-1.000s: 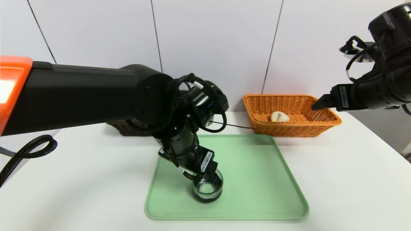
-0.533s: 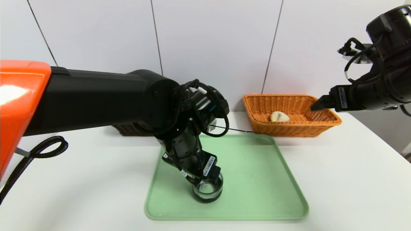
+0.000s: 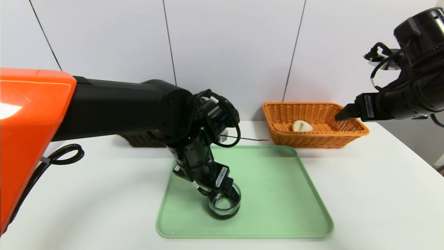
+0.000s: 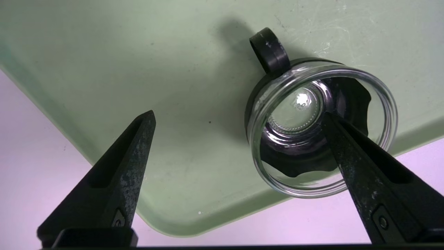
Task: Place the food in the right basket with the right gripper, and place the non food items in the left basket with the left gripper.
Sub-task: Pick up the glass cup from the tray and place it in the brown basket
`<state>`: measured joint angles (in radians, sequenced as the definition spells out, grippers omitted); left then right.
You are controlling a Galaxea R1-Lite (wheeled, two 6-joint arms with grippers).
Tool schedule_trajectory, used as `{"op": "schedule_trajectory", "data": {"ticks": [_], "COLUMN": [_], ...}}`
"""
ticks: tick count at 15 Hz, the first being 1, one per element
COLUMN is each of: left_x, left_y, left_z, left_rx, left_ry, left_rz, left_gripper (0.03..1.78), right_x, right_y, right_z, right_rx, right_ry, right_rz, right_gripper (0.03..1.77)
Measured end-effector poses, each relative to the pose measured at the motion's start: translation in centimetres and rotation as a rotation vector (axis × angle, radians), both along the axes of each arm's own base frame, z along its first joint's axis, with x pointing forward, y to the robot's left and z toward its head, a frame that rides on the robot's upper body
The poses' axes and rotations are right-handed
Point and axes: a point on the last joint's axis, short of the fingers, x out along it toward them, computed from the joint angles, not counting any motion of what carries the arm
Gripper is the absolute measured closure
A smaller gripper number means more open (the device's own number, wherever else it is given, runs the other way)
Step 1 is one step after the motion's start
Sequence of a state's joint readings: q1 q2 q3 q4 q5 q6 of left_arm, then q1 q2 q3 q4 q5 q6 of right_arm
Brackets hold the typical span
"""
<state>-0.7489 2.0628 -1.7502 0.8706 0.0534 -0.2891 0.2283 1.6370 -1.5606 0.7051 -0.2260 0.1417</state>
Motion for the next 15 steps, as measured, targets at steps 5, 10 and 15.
{"op": "schedule_trajectory", "data": {"ticks": [5, 10, 15], "left_x": [0.5, 0.6, 0.5], "left_y": [0.4, 0.3, 0.3], "left_z": [-0.2, -0.4, -0.4], "left_rx": [0.001, -0.001, -0.022], "left_ry": [0.005, 0.011, 0.031], "left_rz": [0.011, 0.009, -0.001], "left_gripper": [0.12, 0.12, 0.12], "right_x": [0.5, 0.9, 1.3], "right_y": [0.1, 0.2, 0.3], "right_z": [-0.1, -0.1, -0.4], "right_rx": [-0.003, 0.002, -0.002], "right_ry": [0.001, -0.027, -0.021], "right_rz": [0.005, 0.005, 0.006], "right_gripper": [0.10, 0.10, 0.10]}}
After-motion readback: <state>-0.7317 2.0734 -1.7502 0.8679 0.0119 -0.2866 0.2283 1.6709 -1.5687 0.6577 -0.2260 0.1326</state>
